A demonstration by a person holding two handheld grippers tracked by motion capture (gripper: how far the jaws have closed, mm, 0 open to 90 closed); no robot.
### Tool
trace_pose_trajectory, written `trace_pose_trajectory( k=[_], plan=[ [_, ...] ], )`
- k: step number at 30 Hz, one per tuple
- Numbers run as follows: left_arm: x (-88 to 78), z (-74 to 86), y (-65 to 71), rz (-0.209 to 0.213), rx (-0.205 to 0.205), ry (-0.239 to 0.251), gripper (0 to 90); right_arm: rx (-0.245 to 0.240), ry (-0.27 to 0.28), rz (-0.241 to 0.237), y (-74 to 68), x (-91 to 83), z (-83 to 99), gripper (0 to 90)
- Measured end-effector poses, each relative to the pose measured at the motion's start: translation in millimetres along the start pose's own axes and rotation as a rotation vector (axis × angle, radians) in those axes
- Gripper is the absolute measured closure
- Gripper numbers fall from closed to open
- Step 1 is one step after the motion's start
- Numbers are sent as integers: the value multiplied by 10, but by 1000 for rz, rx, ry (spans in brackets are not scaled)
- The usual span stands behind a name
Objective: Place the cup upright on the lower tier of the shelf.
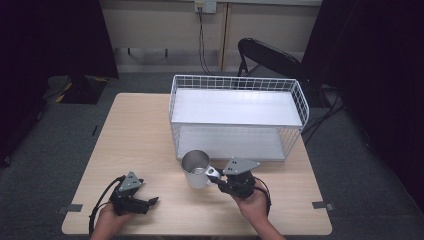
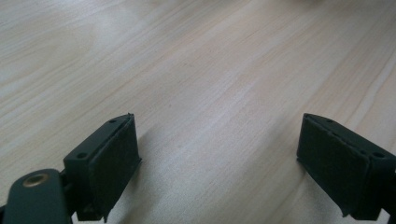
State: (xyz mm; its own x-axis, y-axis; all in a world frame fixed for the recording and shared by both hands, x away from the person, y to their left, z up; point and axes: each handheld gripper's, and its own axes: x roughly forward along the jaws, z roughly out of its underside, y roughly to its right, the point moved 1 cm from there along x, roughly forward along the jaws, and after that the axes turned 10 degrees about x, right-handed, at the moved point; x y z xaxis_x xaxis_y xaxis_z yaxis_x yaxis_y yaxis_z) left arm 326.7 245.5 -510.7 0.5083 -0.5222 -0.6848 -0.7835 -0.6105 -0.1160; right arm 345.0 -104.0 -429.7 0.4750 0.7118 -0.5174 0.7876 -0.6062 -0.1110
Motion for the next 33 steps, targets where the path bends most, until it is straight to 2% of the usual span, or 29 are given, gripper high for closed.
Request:
trace_pose_trajectory(
  k=[13,24,33],
  plan=[
    [0,0,0,0,0,0,120,5,28,46,82,-74,-38,717],
    [0,0,0,0,0,0,120,-11,36,95,186,-117,-64,717],
    [-3,-1,-5,0,6,-4,120,-4,68,122,272,-148,-110,717]
  ],
)
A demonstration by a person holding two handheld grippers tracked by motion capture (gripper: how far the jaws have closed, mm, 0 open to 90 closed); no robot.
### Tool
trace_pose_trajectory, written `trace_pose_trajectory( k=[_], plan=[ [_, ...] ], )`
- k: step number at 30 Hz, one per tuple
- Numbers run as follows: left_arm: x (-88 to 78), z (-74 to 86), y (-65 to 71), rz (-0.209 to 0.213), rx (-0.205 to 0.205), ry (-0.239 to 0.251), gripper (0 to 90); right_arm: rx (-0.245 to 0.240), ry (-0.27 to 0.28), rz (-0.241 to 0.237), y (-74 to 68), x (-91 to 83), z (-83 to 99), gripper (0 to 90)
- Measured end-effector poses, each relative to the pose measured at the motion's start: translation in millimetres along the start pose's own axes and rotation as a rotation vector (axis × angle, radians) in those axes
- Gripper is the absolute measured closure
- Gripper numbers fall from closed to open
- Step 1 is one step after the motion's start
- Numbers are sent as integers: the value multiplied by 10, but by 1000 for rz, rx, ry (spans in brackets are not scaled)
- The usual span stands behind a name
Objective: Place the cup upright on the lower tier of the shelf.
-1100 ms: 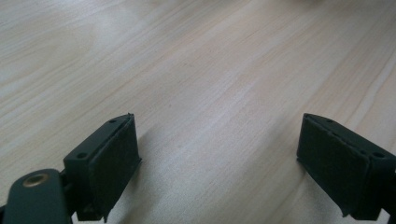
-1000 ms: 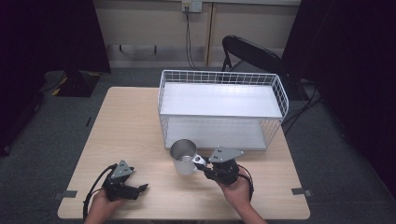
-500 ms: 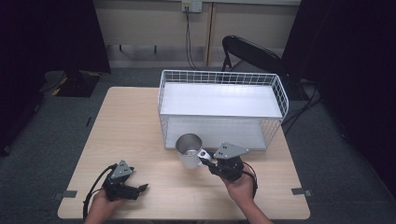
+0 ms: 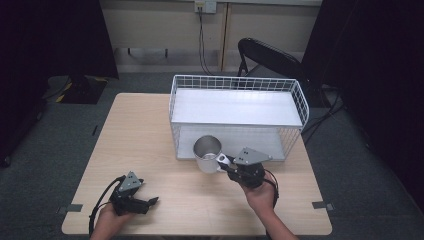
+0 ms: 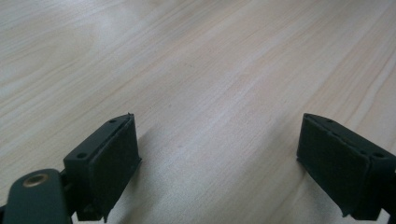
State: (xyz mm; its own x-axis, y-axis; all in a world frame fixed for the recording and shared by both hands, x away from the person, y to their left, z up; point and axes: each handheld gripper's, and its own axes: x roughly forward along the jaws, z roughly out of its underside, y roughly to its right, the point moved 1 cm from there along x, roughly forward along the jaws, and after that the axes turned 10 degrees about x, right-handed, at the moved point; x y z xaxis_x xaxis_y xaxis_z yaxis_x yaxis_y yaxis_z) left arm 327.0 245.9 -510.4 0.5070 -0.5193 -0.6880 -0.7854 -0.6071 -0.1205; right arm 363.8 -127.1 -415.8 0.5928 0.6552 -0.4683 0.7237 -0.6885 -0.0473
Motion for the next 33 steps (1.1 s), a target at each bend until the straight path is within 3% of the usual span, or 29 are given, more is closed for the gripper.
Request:
trace_pose_trajectory(
  k=[33],
  plan=[
    [0,0,1,-1,-1,0,120,57,24,69,222,88,-59,717]
  ],
)
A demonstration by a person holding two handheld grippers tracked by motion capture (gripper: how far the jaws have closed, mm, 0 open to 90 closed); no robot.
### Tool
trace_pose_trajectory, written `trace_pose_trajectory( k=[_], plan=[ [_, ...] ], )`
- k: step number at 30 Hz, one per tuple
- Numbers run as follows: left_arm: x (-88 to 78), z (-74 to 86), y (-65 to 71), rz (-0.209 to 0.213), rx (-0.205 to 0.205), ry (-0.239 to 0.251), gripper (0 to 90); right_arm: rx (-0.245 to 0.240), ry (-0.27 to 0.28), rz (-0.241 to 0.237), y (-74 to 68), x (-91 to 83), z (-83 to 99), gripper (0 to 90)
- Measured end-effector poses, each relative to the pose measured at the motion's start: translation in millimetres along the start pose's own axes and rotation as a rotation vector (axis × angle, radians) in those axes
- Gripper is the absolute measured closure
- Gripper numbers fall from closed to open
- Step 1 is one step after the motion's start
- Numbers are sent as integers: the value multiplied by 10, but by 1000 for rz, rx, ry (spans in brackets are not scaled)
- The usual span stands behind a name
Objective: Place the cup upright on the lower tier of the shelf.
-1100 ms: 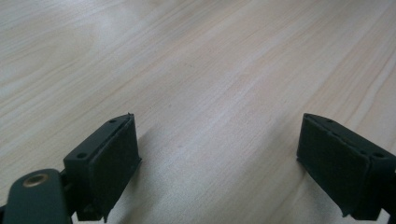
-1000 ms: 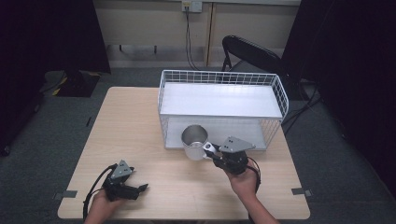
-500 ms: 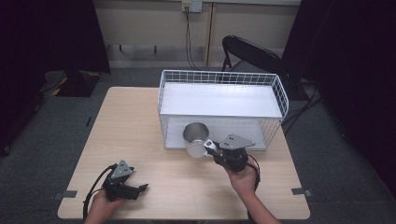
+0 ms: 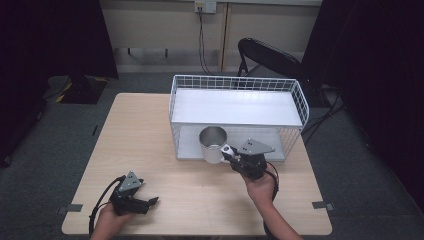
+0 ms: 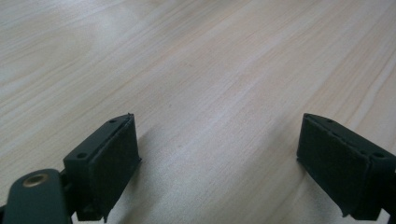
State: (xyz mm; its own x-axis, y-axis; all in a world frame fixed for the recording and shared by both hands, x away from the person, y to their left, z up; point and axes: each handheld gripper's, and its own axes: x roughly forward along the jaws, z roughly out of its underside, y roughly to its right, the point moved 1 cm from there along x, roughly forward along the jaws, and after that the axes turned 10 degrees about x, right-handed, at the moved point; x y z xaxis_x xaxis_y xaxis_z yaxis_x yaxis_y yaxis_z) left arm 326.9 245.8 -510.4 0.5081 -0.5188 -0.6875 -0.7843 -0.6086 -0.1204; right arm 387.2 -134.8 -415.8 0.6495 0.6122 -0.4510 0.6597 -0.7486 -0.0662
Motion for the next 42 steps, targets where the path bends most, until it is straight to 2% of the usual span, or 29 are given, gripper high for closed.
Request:
trace_pose_trajectory(
  k=[17,42],
  plan=[
    [0,0,0,-1,0,0,120,12,9,46,140,18,37,717],
    [0,0,0,0,-1,-1,120,46,31,99,271,52,55,716]
  ],
)
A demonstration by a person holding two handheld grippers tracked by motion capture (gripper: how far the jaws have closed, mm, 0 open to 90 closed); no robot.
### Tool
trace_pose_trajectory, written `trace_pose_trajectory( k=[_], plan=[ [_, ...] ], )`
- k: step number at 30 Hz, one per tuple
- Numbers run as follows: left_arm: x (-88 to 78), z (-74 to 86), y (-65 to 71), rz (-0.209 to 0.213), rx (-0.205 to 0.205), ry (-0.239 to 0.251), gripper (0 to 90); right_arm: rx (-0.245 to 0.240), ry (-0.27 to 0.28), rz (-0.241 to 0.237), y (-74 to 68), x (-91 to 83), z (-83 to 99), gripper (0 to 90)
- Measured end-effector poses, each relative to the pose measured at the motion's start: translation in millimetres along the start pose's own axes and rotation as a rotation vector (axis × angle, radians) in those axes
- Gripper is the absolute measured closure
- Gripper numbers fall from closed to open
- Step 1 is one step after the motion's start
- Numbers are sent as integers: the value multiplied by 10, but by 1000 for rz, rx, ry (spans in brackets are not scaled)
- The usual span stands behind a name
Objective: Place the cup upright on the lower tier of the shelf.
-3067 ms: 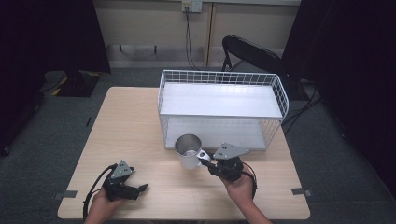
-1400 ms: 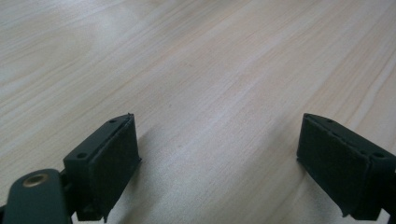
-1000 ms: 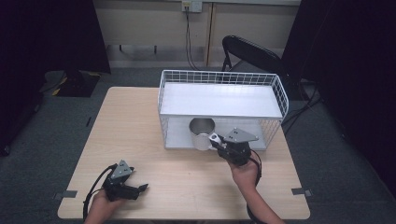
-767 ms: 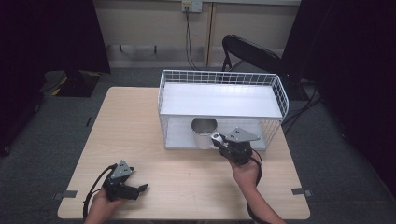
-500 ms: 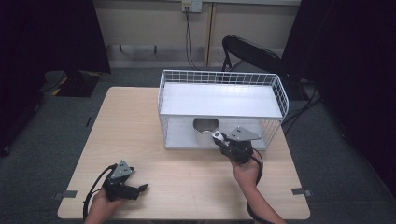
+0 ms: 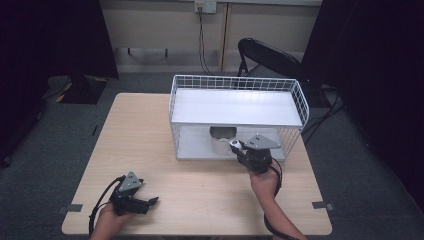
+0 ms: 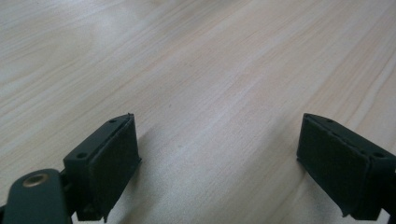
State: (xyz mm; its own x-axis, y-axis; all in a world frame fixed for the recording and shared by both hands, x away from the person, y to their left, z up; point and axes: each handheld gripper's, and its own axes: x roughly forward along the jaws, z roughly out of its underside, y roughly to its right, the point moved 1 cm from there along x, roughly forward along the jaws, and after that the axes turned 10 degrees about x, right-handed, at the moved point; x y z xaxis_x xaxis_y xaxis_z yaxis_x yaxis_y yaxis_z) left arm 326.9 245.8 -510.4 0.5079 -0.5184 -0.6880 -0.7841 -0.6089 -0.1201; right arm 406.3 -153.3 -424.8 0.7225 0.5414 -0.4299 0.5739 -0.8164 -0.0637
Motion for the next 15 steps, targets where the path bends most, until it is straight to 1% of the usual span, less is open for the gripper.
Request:
trace_pose_trajectory(
  k=[6,15],
  plan=[
    [-1,1,2,-1,-2,-1,120,2,1,6,18,10,14,716],
    [0,0,1,-1,-1,1,120,18,9,25,76,44,14,716]
  ],
)
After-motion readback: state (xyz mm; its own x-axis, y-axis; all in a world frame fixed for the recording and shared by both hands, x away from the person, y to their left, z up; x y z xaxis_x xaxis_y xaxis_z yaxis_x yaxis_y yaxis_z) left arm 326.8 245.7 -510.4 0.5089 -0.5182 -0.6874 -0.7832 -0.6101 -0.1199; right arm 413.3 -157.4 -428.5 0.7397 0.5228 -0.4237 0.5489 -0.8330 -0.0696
